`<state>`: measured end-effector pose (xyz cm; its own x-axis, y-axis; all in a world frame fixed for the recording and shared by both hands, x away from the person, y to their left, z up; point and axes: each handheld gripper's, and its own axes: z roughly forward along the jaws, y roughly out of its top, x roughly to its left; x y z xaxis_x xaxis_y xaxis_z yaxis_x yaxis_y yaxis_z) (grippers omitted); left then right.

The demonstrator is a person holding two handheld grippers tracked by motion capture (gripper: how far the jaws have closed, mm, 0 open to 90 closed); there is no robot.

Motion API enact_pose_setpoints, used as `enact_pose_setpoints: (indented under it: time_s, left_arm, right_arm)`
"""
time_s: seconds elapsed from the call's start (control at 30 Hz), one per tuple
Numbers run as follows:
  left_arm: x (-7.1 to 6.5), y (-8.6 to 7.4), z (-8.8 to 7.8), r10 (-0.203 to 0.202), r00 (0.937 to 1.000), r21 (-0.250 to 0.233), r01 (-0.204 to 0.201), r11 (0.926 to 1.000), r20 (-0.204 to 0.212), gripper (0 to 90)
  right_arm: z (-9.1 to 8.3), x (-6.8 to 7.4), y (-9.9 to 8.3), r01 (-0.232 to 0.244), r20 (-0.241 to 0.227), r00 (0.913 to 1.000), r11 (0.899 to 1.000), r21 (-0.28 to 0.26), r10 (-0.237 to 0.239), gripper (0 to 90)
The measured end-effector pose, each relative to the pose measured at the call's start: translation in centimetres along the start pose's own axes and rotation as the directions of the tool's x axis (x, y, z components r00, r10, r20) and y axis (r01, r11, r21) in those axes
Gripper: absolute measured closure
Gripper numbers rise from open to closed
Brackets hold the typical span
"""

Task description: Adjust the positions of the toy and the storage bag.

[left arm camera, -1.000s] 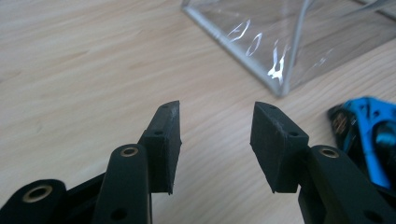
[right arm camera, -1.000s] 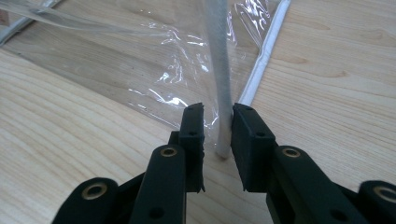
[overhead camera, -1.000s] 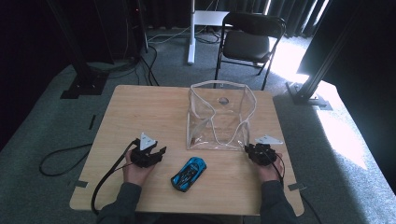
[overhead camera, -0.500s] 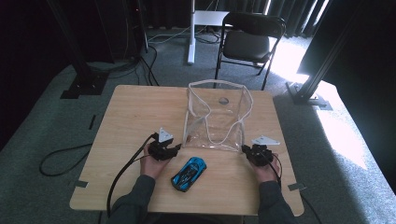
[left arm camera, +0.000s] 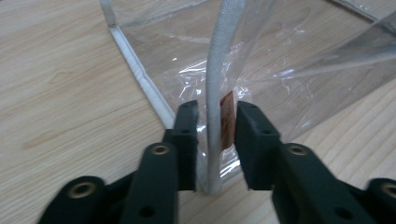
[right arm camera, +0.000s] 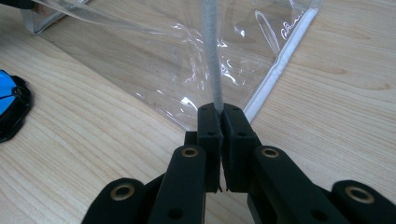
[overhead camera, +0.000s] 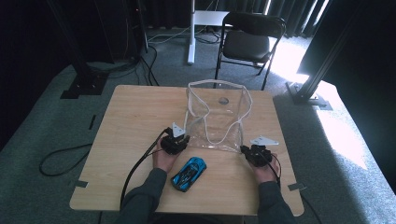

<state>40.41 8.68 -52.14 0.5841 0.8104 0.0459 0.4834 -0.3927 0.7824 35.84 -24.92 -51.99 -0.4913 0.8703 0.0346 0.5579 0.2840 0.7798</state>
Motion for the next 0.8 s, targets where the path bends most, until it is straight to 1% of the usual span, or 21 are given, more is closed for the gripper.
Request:
enact_pose_setpoints:
  time_s: [0.07, 0.17, 0.23, 0.37, 0.4, 0.43, 0.5, 0.53, 0.6, 0.73, 0.8]
  left_arm:
    - [-0.1, -0.1, 0.2, -0.002, 1.0, 0.006, 0.002, 1.0, -0.007, 79.9]
    - [-0.1, -0.1, 0.0, 0.0, 1.0, 0.004, 0.0, 1.0, -0.001, 86.2]
    - [-0.1, -0.2, -0.2, 0.013, 0.9999, 0.003, -0.013, 0.9999, 0.001, 86.8]
    - [0.1, -0.5, -0.6, 0.014, 0.9999, 0.006, -0.014, 0.9999, 0.004, 87.0]
    - [0.4, -0.7, -0.8, 0.006, 1.0, 0.006, -0.006, 1.0, 0.006, 87.0]
    - [0.4, -0.7, -0.8, 0.006, 1.0, 0.006, -0.006, 1.0, 0.006, 87.0]
    - [0.7, -1.0, -1.3, 0.007, 1.0, 0.013, -0.007, 0.9999, -0.003, 87.0]
    - [0.8, -1.1, -1.4, 0.001, 1.0, 0.012, -0.001, 0.9999, -0.006, 87.0]
    - [0.9, -1.2, -1.6, 0.001, 1.0, 0.012, 0.0, 0.9999, -0.008, 86.9]
    - [1.7, -1.9, -2.3, -0.01, 0.9999, 0.006, 0.01, 0.9999, -0.01, 86.9]
    - [2.1, -2.2, -2.6, -0.017, 0.9997, 0.01, 0.017, 0.9998, -0.02, 86.9]
  right_arm:
    - [0.0, 0.0, 0.0, 0.001, -0.003, 1.0, 1.0, 0.0, -0.001, 87.2]
    - [0.0, 0.0, 0.0, 0.001, -0.004, 1.0, 1.0, 0.0, -0.001, 87.2]
    - [0.1, 0.0, 0.0, -0.001, -0.007, 1.0, 1.0, -0.003, 0.001, 87.2]
    - [0.3, 0.2, 0.1, -0.003, -0.02, 0.9998, 1.0, -0.006, 0.003, 87.2]
    - [0.3, 0.3, 0.1, -0.005, -0.024, 0.9997, 1.0, -0.007, 0.004, 87.2]
    - [0.3, 0.3, 0.1, -0.005, -0.024, 0.9997, 1.0, -0.007, 0.004, 87.2]
    - [0.6, 0.6, 0.3, -0.007, -0.038, 0.9992, 1.0, -0.011, 0.007, 87.1]
    - [0.7, 0.8, 0.3, -0.001, -0.039, 0.9993, 1.0, -0.012, 0.0, 87.1]
    - [0.8, 1.0, 0.4, 0.001, -0.042, 0.9991, 1.0, -0.011, -0.001, 87.1]
    - [1.3, 1.6, 0.7, 0.013, -0.056, 0.9983, 1.0, -0.012, -0.013, 87.1]
    - [1.6, 2.1, 1.1, 0.025, -0.061, 0.9978, 1.0, -0.007, -0.026, 87.1]
